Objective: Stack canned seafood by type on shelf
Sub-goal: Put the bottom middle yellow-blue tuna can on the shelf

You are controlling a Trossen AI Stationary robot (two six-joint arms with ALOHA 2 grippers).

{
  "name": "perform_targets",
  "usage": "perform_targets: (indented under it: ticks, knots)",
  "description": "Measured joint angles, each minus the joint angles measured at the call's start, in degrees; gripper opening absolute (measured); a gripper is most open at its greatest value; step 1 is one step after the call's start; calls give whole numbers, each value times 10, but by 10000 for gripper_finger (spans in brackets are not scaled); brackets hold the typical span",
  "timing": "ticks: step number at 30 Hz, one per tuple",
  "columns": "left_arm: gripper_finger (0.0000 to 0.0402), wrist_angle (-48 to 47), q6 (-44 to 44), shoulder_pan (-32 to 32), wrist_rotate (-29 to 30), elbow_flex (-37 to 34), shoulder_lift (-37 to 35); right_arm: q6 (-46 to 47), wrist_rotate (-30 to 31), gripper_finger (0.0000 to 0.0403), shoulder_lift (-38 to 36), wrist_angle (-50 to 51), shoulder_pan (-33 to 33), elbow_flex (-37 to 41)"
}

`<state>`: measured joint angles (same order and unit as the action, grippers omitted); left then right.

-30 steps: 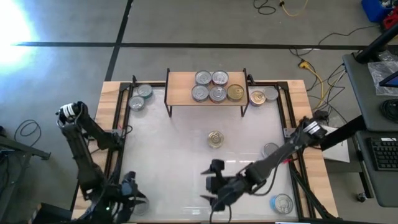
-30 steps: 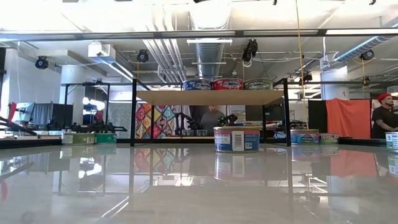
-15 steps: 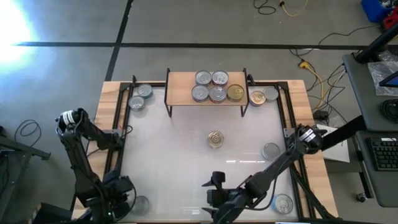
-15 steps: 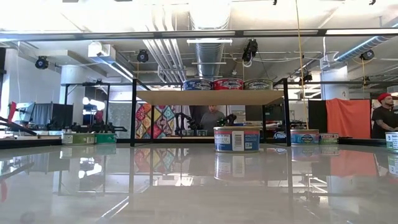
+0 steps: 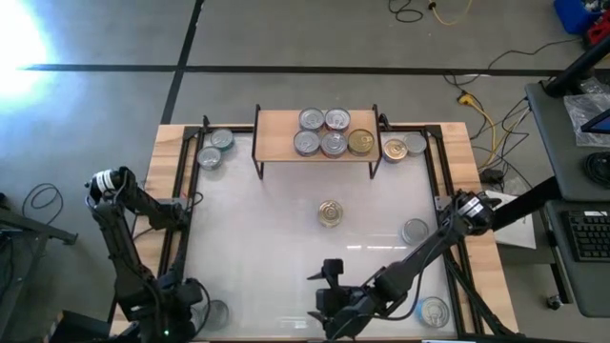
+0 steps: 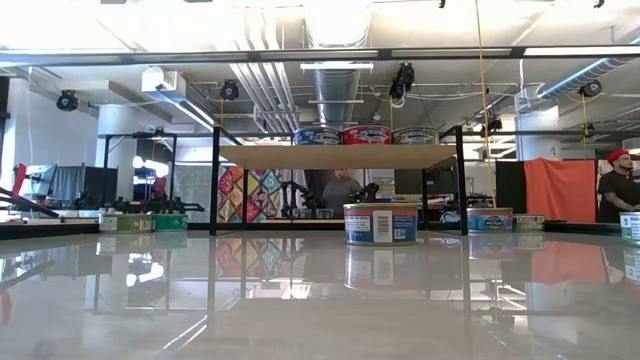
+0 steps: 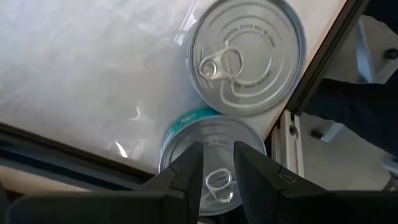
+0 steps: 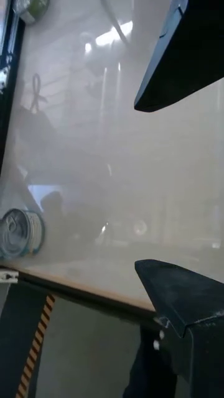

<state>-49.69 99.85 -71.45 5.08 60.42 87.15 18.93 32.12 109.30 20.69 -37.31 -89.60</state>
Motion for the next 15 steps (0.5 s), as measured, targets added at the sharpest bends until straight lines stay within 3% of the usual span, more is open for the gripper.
perform_targets:
  ticks: [15]
  knots:
    - [75,43,-131,55,10,-1,0,-23,0,400,-1,1,8,0]
